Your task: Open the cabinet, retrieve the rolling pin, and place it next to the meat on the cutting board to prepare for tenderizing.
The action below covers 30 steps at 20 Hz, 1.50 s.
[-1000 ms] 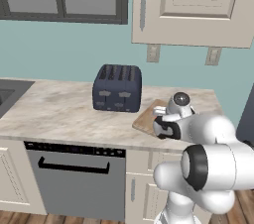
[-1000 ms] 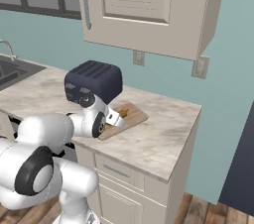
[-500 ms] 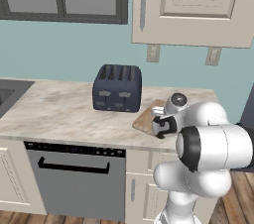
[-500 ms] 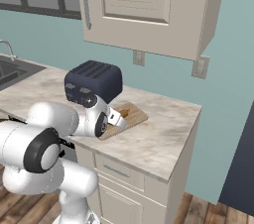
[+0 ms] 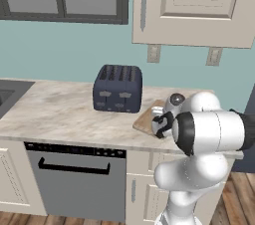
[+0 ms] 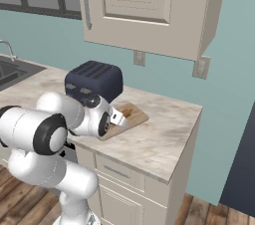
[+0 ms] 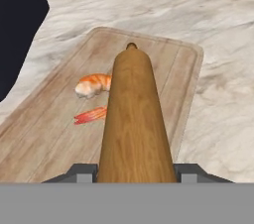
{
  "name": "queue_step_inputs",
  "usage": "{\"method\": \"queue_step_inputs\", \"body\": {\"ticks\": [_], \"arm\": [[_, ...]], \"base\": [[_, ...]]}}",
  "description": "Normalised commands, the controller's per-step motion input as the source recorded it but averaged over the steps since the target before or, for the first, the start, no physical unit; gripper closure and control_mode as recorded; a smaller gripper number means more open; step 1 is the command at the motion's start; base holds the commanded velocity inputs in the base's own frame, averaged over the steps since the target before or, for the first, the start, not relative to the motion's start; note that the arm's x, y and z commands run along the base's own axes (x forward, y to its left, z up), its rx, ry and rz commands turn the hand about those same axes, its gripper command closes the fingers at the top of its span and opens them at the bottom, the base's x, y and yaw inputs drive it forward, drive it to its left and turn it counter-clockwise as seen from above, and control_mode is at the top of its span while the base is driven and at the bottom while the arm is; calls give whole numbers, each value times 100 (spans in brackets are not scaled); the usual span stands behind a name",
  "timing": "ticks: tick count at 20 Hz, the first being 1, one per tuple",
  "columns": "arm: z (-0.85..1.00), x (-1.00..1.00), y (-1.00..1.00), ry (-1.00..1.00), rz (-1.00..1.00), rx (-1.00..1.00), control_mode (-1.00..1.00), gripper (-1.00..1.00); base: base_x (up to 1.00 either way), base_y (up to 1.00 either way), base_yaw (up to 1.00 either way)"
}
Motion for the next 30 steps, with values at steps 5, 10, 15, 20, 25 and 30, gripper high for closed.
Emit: {"method": "queue_step_inputs", "body": {"ticks": [5,10,15,20,25,30], "arm": [[-16,19,0,2,0,0,-100,100],[-18,17,0,1,0,0,-100,100],[-25,14,0,1,0,0,-100,-100],[-14,2,0,0,0,0,-100,-100],[1,0,0,0,0,0,-100,-100],[9,0,0,0,0,0,-100,-100]], "base": [[0,0,0],[0,0,0],[0,0,0],[0,0,0],[0,0,0],[0,0,0]]}}
